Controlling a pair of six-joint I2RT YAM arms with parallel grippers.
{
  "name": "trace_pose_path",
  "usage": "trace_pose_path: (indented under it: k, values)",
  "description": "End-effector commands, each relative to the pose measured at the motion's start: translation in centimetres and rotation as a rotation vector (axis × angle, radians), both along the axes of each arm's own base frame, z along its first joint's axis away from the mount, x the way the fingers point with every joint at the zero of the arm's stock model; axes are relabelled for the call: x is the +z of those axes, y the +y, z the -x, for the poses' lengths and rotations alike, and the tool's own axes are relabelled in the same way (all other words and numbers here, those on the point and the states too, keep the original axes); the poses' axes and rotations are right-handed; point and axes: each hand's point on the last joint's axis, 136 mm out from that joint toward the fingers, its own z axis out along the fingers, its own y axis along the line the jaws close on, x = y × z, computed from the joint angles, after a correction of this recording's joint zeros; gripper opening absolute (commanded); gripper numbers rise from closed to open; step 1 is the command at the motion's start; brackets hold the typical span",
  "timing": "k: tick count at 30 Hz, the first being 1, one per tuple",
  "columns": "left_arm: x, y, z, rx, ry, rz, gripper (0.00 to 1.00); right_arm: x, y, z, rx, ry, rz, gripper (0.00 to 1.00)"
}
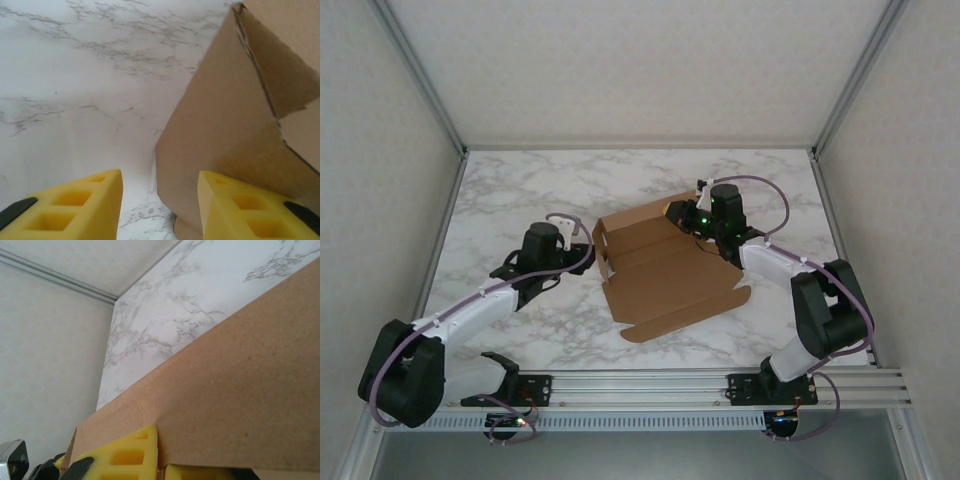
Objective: Fold the paper box
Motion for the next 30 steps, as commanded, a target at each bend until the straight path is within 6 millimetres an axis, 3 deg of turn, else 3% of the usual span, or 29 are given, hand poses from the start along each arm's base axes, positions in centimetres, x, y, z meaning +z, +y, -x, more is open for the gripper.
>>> trace_pose_path:
  k: [1,9,30]
  values:
    - [0.5,-1.2,0.8,-0.072,-0.006,-0.021,0.43,-1.7,-0.4,0.4,0.002,0.034,0.056,0.09]
    - [1.0,-3.0,1.7,-0.165,-0.031,-0.063,0.44,-1.9,-0.3,0.5,0.004,0.04,0.051,0.09]
    - [0.7,-6.6,-1.0,-0.228,-0.117,-0.126,0.43,-2.0,-0.3,0.8,0.008,0.05,0.036,0.09]
